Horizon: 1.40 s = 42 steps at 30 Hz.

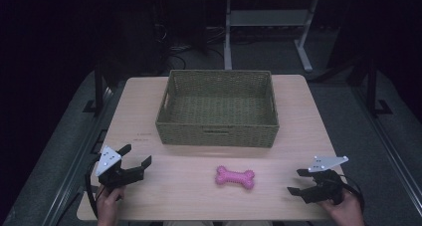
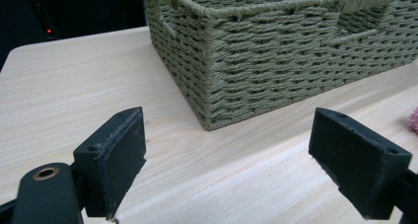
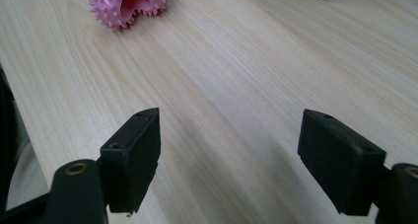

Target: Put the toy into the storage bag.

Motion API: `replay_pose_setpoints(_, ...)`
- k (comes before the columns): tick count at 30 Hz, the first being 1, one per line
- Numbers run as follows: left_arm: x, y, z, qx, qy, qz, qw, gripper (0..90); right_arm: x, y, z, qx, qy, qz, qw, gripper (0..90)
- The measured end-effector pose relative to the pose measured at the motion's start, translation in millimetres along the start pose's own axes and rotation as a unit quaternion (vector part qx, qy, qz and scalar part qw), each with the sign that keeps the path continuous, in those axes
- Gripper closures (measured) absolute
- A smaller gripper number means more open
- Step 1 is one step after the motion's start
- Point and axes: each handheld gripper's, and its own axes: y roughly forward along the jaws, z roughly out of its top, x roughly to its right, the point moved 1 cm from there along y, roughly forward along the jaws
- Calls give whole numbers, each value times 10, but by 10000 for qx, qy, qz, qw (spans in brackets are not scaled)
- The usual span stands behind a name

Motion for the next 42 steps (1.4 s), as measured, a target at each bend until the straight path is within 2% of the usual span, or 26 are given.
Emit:
replay_pose_setpoints(3,-17,15,-13,-80,-58,-19,9999,138,15,-2,50,-50,-15,51,10000,231)
replay_pose_setpoints(8,-20,9,-21,-82,-74,-51,9999,138,-11,-5,150,-41,-138,120,9998,228)
replay_pose_setpoints(15,-12,13,-24,-114,-16,-108,9999,138,-45,0,324,-154,-323,289,9989,217)
replay_pose_setpoints(24,-37,-12,-29,-75,-59,-94,9999,138,-29,17,515,-354,-482,284,9978,205)
replay_pose_setpoints(26,-35,-14,-32,-95,-49,-101,9999,138,-53,59,575,-446,-559,324,9969,202)
replay_pose_setpoints(35,-26,-13,-31,-71,-52,-108,9999,138,-158,126,724,-543,-782,444,9945,203)
replay_pose_setpoints(42,-38,-11,-32,-76,-75,-98,9999,138,-210,175,867,-681,-962,419,9921,201)
